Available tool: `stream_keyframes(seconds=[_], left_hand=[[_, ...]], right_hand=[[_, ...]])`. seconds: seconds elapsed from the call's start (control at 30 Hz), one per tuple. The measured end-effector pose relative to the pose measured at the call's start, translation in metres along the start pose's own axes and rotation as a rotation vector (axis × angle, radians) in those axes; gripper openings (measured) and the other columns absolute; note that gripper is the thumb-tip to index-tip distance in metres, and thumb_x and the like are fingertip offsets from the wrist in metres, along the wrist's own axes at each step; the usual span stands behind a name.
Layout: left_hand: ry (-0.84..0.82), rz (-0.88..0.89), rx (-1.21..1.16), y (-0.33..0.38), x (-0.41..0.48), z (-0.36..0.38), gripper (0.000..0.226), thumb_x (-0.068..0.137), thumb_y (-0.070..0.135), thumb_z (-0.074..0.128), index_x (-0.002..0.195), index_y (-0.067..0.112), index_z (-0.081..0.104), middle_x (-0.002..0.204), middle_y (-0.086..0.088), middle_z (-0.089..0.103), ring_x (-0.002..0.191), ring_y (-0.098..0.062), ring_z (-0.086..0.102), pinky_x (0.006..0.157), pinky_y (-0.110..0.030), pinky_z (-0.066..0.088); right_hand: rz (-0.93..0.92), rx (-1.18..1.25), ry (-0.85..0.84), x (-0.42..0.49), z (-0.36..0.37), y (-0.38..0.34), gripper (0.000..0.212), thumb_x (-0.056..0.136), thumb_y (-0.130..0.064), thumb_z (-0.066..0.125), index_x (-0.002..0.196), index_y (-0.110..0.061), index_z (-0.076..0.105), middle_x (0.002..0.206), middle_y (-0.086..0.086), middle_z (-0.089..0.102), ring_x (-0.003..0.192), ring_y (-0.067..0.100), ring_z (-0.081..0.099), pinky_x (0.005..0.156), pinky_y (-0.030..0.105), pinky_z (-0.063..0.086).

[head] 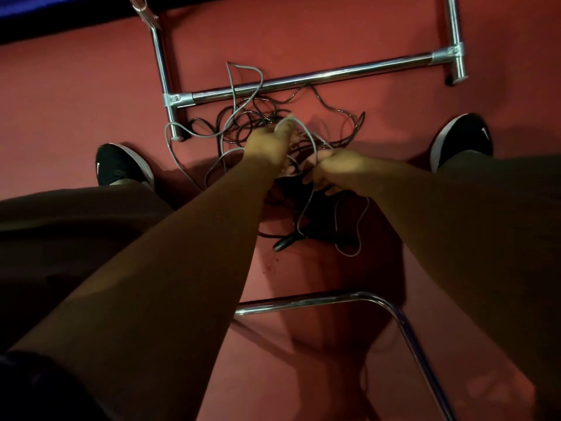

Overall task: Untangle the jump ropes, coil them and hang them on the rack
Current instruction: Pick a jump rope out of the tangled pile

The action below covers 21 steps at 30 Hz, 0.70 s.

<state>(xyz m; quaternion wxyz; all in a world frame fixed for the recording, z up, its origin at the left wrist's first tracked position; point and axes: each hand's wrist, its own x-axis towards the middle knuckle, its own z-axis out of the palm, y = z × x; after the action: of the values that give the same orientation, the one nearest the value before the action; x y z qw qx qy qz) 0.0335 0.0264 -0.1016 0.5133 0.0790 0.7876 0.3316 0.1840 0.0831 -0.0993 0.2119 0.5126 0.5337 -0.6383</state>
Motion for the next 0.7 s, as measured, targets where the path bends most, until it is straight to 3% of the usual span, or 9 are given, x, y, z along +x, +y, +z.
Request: stream_keyframes(seconds=[0.13, 0.2, 0.27, 0.33, 0.4, 0.5, 0.6, 0.7], left_hand=[[0.031, 0.015, -0.174, 0.031, -0.016, -0.009, 0.06, 0.097, 0.066, 0.059, 0.088, 0.009, 0.074, 0.049, -0.001, 0.046, 0.036, -0.018, 0.039, 0.043, -0.02, 0.036], [0.003, 0.025, -0.317, 0.049, -0.027, -0.015, 0.058, 0.098, 0.067, 0.057, 0.087, 0.011, 0.072, 0.053, 0.002, 0.04, 0.037, -0.014, 0.032, 0.042, -0.018, 0.031], [0.013, 0.068, -0.355, 0.066, -0.039, -0.024, 0.059, 0.096, 0.07, 0.056, 0.086, 0.014, 0.071, 0.055, 0.004, 0.033, 0.04, -0.014, 0.029, 0.044, -0.02, 0.029], [0.082, 0.143, -0.288, 0.08, -0.049, -0.033, 0.059, 0.097, 0.069, 0.055, 0.085, 0.014, 0.074, 0.047, 0.007, 0.037, 0.038, -0.014, 0.032, 0.044, -0.02, 0.031], [0.126, 0.217, -0.154, 0.091, -0.059, -0.044, 0.057, 0.097, 0.066, 0.058, 0.083, 0.013, 0.076, 0.038, 0.011, 0.041, 0.038, -0.013, 0.038, 0.045, -0.02, 0.033], [0.097, 0.293, 0.058, 0.107, -0.079, -0.063, 0.058, 0.092, 0.069, 0.062, 0.079, 0.015, 0.079, 0.04, 0.012, 0.047, 0.046, -0.015, 0.047, 0.052, -0.025, 0.038], [0.085, 0.281, 0.192, 0.129, -0.1, -0.08, 0.034, 0.092, 0.045, 0.067, 0.082, 0.013, 0.074, 0.059, 0.002, 0.053, 0.045, -0.016, 0.043, 0.048, -0.022, 0.035], [-0.148, 0.154, -0.23, 0.166, -0.134, -0.098, 0.016, 0.097, 0.018, 0.043, 0.089, 0.012, 0.056, 0.058, 0.004, 0.035, 0.042, -0.011, 0.021, 0.047, -0.019, 0.018]], right_hand=[[-0.04, -0.063, -0.046, -0.007, 0.003, 0.001, 0.009, 0.101, -0.018, 0.063, 0.097, -0.023, 0.07, 0.103, -0.001, 0.08, 0.102, 0.023, 0.069, 0.088, 0.038, 0.052], [-0.031, -0.152, -0.035, -0.012, 0.005, -0.001, 0.008, 0.101, -0.018, 0.066, 0.103, -0.019, 0.074, 0.108, 0.005, 0.08, 0.107, 0.025, 0.072, 0.09, 0.037, 0.052], [-0.033, -0.314, 0.003, -0.019, 0.006, -0.004, 0.019, 0.1, -0.019, 0.069, 0.115, -0.009, 0.076, 0.117, 0.011, 0.079, 0.101, 0.027, 0.073, 0.082, 0.03, 0.053], [-0.075, -0.387, 0.017, -0.034, 0.004, -0.009, 0.017, 0.106, -0.018, 0.062, 0.113, -0.01, 0.074, 0.118, 0.006, 0.078, 0.095, 0.019, 0.071, 0.074, 0.02, 0.051], [-0.162, -0.364, 0.1, -0.049, -0.001, -0.017, 0.023, 0.111, -0.019, 0.051, 0.099, -0.021, 0.071, 0.109, 0.008, 0.079, 0.094, 0.018, 0.072, 0.076, 0.023, 0.052], [-0.235, -0.109, 0.182, -0.078, -0.004, -0.04, 0.029, 0.115, -0.026, 0.04, 0.094, -0.023, 0.061, 0.074, -0.002, 0.068, 0.056, 0.012, 0.065, 0.054, 0.024, 0.043], [-0.326, 0.133, 0.197, -0.112, -0.009, -0.078, 0.029, 0.115, -0.038, 0.039, 0.104, -0.027, 0.064, 0.064, -0.007, 0.048, 0.047, 0.009, 0.045, 0.051, 0.026, 0.046], [-0.387, 0.078, 0.181, -0.147, -0.019, -0.122, 0.018, 0.108, -0.03, 0.053, 0.113, -0.02, 0.068, 0.069, -0.002, 0.044, 0.042, 0.008, 0.034, 0.046, 0.022, 0.033]])
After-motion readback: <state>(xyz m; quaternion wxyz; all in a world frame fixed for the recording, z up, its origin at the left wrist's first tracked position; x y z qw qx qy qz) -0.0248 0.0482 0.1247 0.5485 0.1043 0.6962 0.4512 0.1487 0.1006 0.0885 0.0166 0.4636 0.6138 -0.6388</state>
